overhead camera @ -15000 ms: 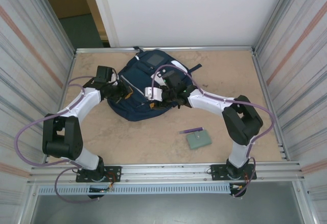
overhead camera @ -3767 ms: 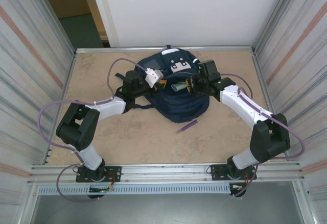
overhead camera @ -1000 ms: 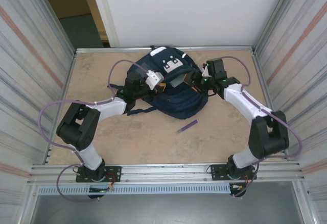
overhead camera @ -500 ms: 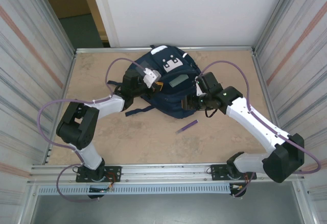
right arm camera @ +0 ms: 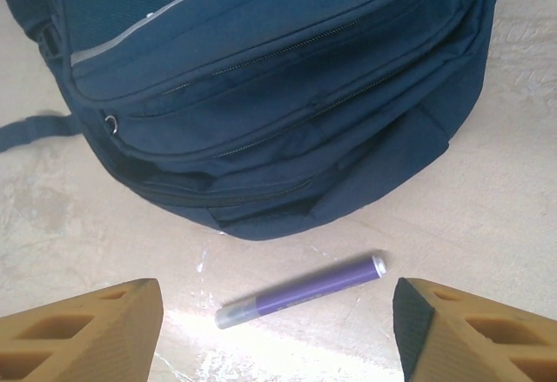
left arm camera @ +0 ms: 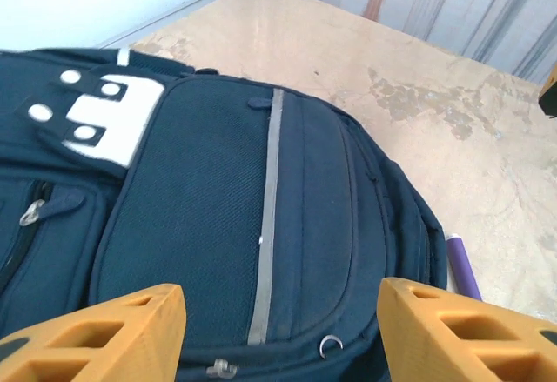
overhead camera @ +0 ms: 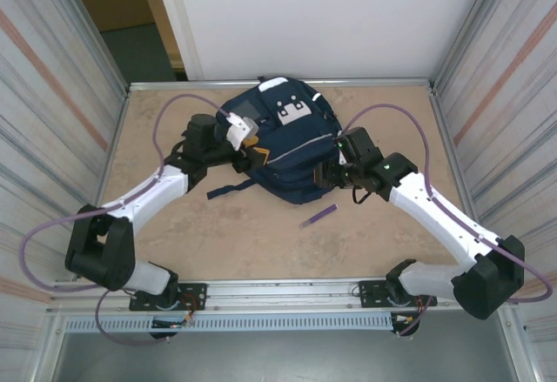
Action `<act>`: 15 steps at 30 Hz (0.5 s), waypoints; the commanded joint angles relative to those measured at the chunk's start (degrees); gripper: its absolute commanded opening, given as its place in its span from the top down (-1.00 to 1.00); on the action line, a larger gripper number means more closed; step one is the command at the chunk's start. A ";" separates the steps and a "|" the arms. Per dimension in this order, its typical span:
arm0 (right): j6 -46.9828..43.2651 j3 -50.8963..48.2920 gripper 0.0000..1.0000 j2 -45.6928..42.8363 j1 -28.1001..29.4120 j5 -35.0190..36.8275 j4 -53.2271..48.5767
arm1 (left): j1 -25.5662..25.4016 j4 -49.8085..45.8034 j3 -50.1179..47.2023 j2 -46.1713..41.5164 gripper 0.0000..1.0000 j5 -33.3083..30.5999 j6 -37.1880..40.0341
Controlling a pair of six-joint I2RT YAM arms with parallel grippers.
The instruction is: Pack the student bag
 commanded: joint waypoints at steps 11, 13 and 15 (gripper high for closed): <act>7.07 1.94 -0.43 8.53 -1.88 -3.10 5.03 | 9.51 -25.26 24.27 22.94 0.03 5.76 -37.36; 9.97 2.04 -0.43 10.67 -3.75 -6.11 5.84 | 8.11 -25.61 26.16 24.28 0.04 4.62 -36.69; 12.04 1.56 -0.43 12.24 -5.17 -8.61 7.54 | 7.02 -26.11 27.67 25.96 0.06 4.30 -36.90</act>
